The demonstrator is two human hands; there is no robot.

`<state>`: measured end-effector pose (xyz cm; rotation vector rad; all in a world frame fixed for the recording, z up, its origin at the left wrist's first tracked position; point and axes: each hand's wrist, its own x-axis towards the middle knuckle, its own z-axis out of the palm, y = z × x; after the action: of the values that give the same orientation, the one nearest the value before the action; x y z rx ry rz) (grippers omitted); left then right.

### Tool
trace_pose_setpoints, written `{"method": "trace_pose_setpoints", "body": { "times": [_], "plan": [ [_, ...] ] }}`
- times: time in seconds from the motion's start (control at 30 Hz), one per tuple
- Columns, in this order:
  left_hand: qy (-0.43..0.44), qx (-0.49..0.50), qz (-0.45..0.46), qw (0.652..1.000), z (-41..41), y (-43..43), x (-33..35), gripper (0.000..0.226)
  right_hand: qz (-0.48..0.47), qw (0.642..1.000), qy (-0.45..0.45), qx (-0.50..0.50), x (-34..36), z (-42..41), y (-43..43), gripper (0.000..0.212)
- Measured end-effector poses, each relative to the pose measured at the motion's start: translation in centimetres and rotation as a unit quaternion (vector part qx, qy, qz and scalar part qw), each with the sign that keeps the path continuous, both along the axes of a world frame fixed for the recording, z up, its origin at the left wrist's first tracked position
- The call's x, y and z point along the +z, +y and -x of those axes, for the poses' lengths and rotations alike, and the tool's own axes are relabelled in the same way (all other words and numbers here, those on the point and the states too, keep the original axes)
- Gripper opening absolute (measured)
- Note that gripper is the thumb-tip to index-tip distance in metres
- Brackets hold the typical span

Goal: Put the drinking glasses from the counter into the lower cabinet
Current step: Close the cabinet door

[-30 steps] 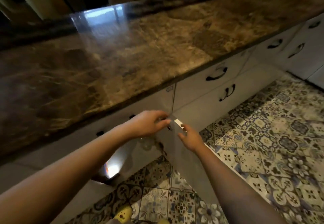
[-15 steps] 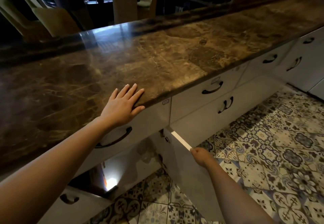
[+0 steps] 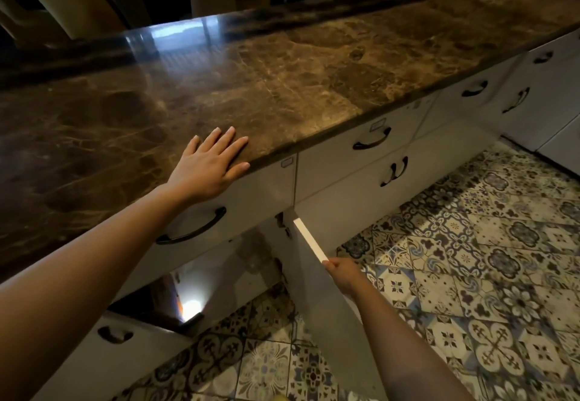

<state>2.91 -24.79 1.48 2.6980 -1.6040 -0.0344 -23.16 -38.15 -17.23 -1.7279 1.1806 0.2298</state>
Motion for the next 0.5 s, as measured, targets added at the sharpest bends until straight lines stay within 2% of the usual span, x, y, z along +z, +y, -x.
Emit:
{"method": "trace_pose_setpoints", "body": {
  "times": [0.2, 0.3, 0.4, 0.5],
  "plan": [
    [0.024, -0.001, -0.023, 0.999, 0.0, 0.1, 0.4, 0.059, -0.044, 0.996, -0.068, -0.022, -0.1, -0.1, 3.5, 0.034],
    [0.044, -0.03, -0.047, 0.997, -0.6, 0.7, 1.1, 0.058, -0.084, 0.992, -0.088, -0.026, -0.5, -0.2, 5.8, 0.04],
    [0.068, -0.042, -0.072, 0.994, -2.5, 3.2, 2.0, 0.058, -0.134, 0.987, -0.081, -0.033, -1.1, -0.4, 7.9, 0.047],
    [0.075, -0.003, -0.093, 0.993, -4.8, 7.5, 2.3, 0.063, -0.187, 0.979, -0.05, -0.069, -0.7, -1.3, 9.9, 0.055]
  ]
}}
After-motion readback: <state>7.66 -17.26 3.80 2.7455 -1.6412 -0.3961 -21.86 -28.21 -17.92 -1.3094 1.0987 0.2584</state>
